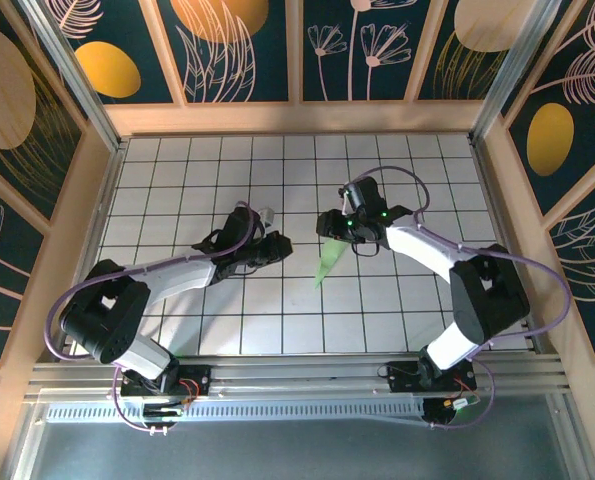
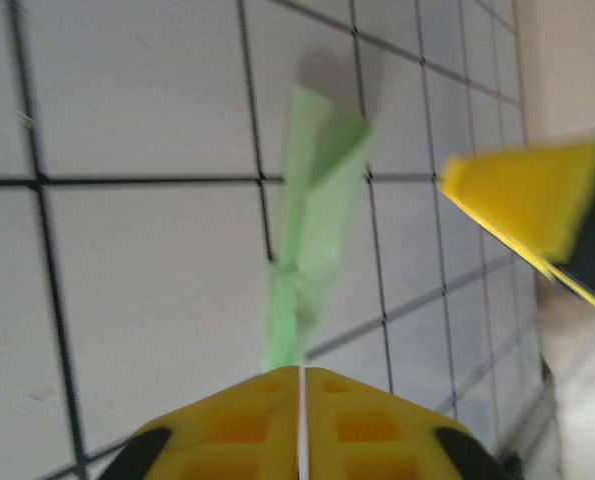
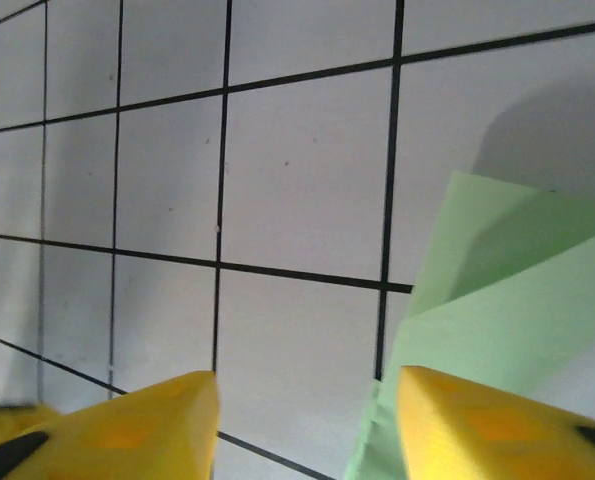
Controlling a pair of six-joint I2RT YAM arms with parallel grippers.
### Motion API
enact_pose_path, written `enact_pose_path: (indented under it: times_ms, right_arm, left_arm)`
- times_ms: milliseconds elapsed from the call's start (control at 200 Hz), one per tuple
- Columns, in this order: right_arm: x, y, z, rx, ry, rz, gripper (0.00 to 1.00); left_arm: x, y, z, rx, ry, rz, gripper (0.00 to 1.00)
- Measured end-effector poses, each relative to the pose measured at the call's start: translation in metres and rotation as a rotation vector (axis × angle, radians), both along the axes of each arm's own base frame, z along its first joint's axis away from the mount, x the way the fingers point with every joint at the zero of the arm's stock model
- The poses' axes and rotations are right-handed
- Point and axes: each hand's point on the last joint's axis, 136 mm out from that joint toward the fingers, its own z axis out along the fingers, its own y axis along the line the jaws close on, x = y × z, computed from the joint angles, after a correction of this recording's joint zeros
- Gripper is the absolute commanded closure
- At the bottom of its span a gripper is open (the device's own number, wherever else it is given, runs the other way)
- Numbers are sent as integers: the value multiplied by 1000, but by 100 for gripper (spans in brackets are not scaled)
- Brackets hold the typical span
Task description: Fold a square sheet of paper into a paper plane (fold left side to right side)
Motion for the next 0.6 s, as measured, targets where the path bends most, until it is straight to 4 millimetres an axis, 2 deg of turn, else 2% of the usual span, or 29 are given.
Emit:
enact_pose_path:
  times_ms: [105, 270, 420, 601]
  right_arm:
    - [-10, -8, -6, -63, 49, -69, 39]
    - [-22, -12, -21, -189, 164, -218, 38]
    - [-10, -6, -29, -334, 227, -346, 42]
    - [2, -3, -51, -513, 278, -431, 47]
  left_arm:
    - [16, 14, 6, 51, -69, 95, 76]
    - [32, 38, 28, 101, -184, 227, 59]
    - [32, 64, 32, 158, -243, 317, 47]
    - [29, 85, 26, 217, -268, 381, 44]
